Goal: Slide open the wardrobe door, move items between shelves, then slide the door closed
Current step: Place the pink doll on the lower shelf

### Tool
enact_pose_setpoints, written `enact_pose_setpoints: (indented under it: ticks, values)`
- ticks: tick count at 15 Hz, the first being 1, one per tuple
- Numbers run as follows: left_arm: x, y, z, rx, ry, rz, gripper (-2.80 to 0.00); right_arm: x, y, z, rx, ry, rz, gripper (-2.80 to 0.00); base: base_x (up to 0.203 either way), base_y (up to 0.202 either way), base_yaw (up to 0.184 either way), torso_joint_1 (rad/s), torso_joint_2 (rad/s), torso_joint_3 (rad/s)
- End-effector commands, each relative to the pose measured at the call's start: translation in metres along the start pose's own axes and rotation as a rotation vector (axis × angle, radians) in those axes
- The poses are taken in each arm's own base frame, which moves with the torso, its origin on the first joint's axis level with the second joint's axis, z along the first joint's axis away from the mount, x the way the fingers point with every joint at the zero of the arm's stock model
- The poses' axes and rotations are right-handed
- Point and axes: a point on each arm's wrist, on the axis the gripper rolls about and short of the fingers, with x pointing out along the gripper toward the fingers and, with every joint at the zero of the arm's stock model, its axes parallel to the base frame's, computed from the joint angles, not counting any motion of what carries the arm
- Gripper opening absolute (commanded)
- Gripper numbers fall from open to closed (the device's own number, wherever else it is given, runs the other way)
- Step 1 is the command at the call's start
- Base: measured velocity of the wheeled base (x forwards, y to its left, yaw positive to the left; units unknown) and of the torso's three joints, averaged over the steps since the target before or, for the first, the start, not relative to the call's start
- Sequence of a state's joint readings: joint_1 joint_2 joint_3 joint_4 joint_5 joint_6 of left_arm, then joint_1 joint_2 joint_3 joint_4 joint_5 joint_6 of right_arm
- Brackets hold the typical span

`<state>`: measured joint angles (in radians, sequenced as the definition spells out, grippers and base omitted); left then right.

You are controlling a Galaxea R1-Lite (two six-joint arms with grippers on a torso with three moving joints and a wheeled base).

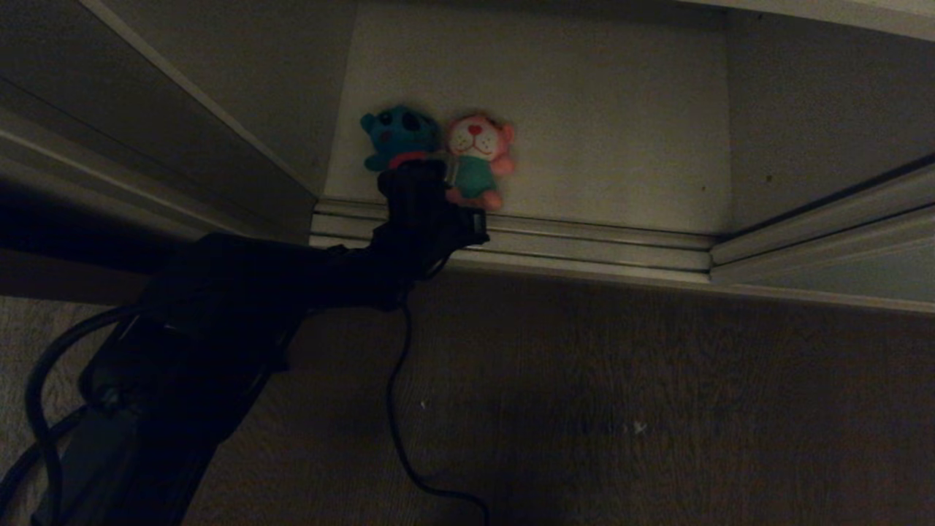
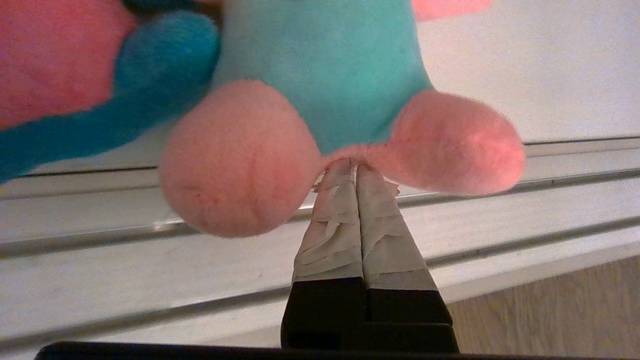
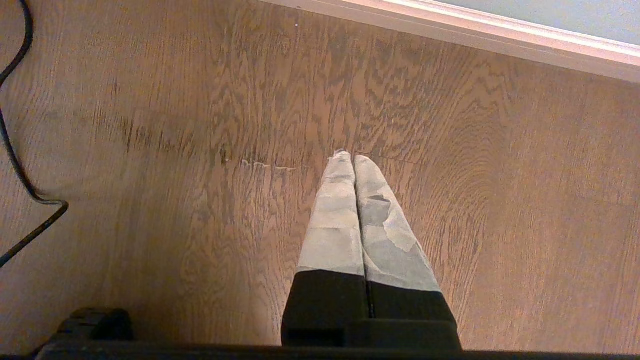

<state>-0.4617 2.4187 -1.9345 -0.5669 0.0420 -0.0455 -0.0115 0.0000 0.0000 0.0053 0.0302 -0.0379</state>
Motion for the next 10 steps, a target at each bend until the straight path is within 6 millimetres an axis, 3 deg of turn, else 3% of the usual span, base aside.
enact_pose_setpoints:
  ticks: [1, 3, 5, 10]
  values:
    - [0.008, 0.0, -0.029, 0.004, 0.027, -0.013, -2.8, 0.0, 0.0, -0.001, 0.0, 0.002, 0.001, -2.8, 0.0, 0.0, 0.0, 0.0, 0.0, 0.0]
    - [0.012, -0.001, -0.043, 0.008, 0.029, -0.032, -2.8, 0.0, 0.0, -0.001, 0.0, 0.005, 0.001, -2.8, 0.0, 0.0, 0.0, 0.0, 0.0, 0.0]
    - [0.014, -0.002, -0.041, 0.006, -0.075, -0.057, -2.8, 0.0, 0.0, -0.001, 0.0, 0.004, 0.001, -2.8, 0.0, 0.0, 0.0, 0.0, 0.0, 0.0]
    - [0.007, -0.014, -0.011, 0.005, -0.278, -0.146, -2.8, 0.0, 0.0, -0.001, 0.0, 0.005, 0.001, -2.8, 0.0, 0.0, 0.0, 0.0, 0.0, 0.0]
